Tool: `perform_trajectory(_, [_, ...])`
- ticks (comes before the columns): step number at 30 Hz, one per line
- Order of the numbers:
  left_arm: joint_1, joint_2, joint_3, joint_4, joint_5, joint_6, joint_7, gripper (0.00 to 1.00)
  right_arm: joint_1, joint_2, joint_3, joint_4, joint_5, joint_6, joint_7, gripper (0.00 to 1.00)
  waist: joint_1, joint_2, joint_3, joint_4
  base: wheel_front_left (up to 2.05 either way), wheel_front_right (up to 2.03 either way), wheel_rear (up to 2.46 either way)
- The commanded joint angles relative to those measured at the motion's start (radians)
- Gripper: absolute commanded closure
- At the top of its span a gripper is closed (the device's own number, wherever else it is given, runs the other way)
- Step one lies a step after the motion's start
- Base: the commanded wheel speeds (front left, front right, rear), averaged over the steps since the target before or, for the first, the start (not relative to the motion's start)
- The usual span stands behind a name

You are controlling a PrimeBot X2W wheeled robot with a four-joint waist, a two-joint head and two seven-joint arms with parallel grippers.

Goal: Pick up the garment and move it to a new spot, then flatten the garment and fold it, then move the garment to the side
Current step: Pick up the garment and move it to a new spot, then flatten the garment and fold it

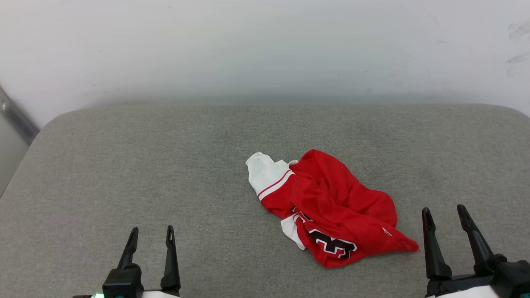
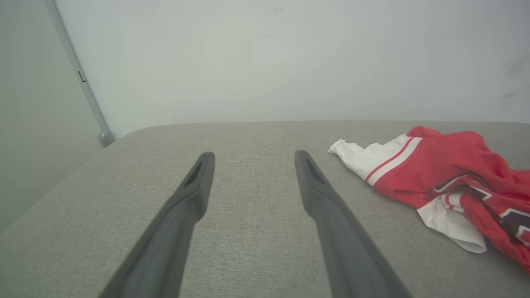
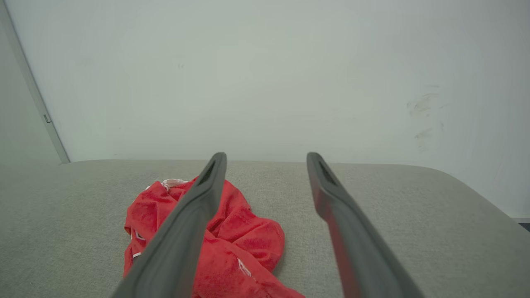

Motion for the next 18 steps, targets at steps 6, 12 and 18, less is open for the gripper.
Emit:
perform_trajectory(6, [0.012, -0.016, 0.023, 0.01, 0.023, -0.021, -0.003, 0.0, 0.015, 0.001, 0.001, 0.007, 0.009, 0.0, -0.002, 0.0, 0.0, -0.0001, 0.0, 0.001, 0.0, 0.0, 0.0])
perform_trajectory(12, [0.01, -0.023, 0.041, 0.014, 0.031, -0.036, -0.003, 0.0, 0.014, 0.001, 0.003, 0.007, 0.009, 0.0, -0.002, 0.0, 0.0, -0.0001, 0.0, 0.001, 0.0, 0.0, 0.0])
perform_trajectory(18, [-0.087, -0.005, 0.059, 0.039, 0.035, -0.091, -0.003, 0.0, 0.005, 0.001, 0.003, 0.001, -0.003, 0.0, -0.002, 0.0, 0.0, -0.0001, 0.012, 0.013, 0.0, 0.0, 0.0])
